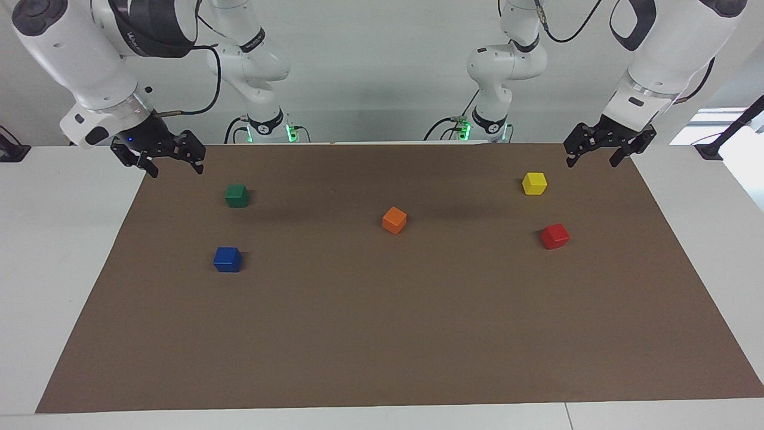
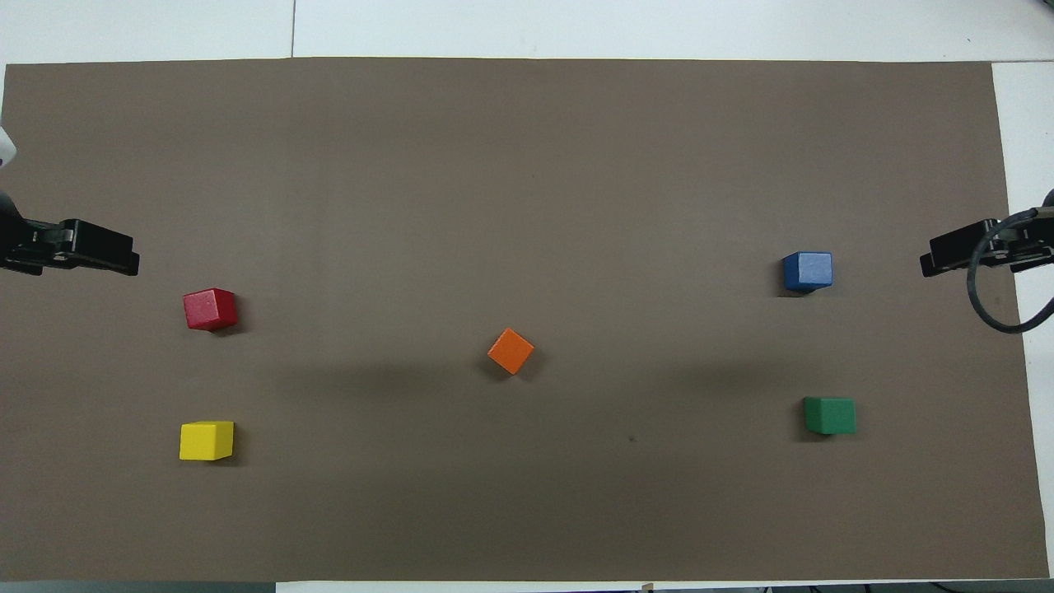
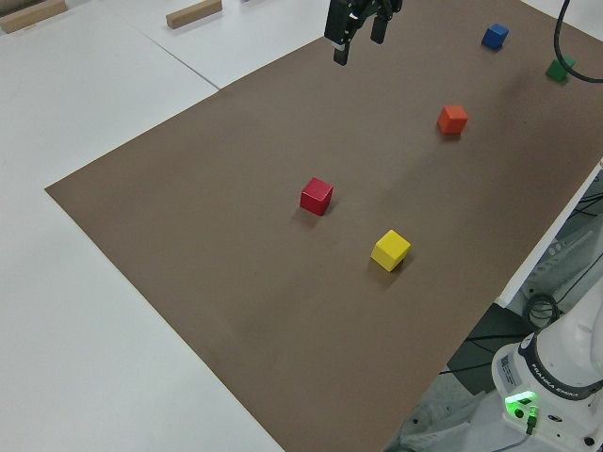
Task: Transfer red block to right arm and stack on blue block
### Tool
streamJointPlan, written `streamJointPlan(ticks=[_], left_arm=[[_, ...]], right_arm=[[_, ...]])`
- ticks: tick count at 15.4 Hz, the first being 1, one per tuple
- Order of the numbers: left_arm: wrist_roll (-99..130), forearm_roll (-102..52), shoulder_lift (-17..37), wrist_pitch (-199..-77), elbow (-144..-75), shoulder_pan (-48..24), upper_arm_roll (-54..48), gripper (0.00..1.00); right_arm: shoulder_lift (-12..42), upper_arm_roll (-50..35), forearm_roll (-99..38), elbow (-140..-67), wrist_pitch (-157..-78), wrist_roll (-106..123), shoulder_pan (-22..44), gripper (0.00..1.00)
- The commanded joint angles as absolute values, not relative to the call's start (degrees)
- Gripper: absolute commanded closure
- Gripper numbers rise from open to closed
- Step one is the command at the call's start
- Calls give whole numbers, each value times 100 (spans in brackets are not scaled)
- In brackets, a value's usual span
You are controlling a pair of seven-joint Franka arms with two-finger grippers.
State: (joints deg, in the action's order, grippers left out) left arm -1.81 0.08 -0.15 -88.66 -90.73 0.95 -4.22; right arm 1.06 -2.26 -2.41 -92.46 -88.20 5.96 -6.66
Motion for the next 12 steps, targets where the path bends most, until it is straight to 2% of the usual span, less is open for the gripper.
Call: streamJointPlan(ticks=[1,7,9,12], left_arm=[[-211,-26,26,-8912,-8991,0,-352,0],[-246,-44,-61,-8973,-9192,79,-273,0],[-237,-44,-263,-9139,-9543,97,-238,0],[-229,-35,-439,-10281,-10272,141,-229,0]], right_arm=[[-26,-272,-299,-9396,-8859,554,-765,0],[-88,-264,-290,-9396,-8789,405,-756,0],[-88,-264,-194,-9396,-8798,28,-756,0],[-88,-272,-105,-9404,-8833,-62,-756,0]])
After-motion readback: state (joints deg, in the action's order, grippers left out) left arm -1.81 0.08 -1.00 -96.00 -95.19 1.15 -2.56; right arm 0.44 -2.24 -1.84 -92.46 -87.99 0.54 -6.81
